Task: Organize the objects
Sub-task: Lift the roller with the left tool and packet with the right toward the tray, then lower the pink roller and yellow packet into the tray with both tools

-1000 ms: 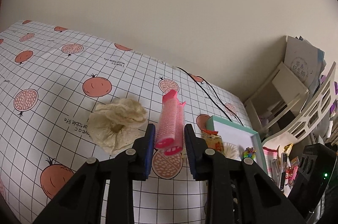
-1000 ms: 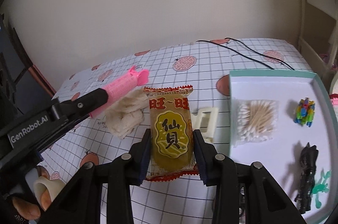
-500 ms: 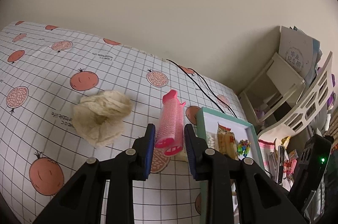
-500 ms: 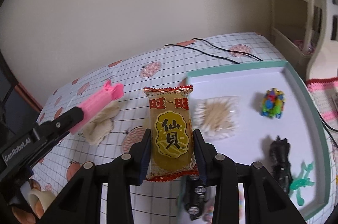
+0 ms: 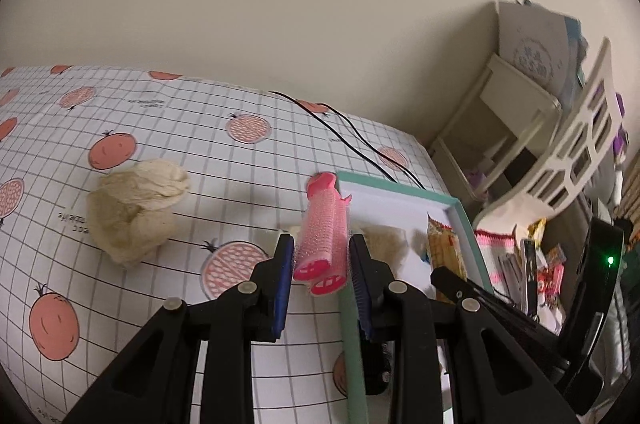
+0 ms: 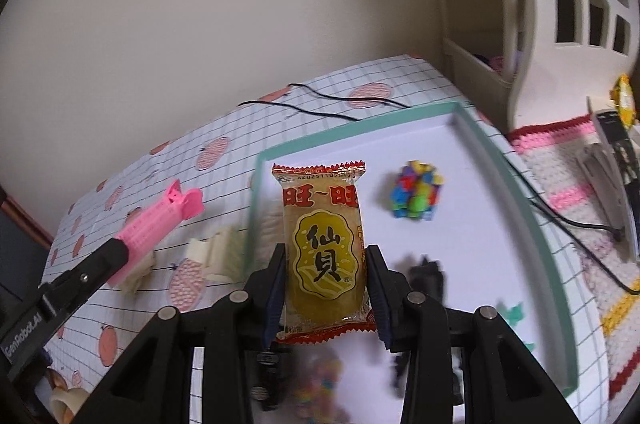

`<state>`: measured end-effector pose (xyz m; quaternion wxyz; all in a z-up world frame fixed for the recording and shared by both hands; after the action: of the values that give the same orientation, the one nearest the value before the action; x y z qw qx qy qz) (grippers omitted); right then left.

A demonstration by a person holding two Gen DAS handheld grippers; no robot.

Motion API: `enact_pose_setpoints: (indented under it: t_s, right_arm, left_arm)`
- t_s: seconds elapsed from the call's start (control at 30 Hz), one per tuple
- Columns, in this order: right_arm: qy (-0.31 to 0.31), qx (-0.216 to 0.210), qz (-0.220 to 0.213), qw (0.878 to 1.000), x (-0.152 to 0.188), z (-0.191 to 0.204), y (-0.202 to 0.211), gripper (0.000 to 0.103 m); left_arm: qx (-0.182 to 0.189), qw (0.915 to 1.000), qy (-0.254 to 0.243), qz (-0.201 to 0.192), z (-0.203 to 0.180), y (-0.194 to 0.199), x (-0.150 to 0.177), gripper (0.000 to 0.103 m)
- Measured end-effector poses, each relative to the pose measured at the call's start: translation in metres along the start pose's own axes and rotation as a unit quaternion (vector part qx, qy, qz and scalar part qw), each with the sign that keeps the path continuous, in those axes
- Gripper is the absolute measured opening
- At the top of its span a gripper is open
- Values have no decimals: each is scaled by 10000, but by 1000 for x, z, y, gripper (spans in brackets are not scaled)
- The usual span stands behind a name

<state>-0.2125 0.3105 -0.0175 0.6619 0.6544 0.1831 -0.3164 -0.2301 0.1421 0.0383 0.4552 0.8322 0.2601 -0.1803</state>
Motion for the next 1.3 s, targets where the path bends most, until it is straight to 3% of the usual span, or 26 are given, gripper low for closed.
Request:
enact_pose_setpoints:
  t_s: [0.67,1.0,1.3]
  right_arm:
    - [-403,620,150,9972,15,-83,11,40]
    - [-375,728,415,9958,25,-91,5,41]
    - [-150,829,664,9942,30,-87,-3,41]
  left_arm:
    - [116,9948,-885,484,-74,-28,60,29]
    - [72,9907,-1146,734,-86,-39,80,29]
    - [13,9892,-1045,1025,-80,-47,90,30]
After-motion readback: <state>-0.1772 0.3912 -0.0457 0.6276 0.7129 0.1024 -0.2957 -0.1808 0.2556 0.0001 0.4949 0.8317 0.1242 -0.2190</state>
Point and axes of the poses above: each gripper's, at about its wrist camera, not at the fingertips, and y roughly against the way its jaws point, z to its left, x to its underside, the point moved 8 cm from there along -y, roughly the way its jaws point, and after that the axes turned 15 degrees about y, right-handed, at the moved point
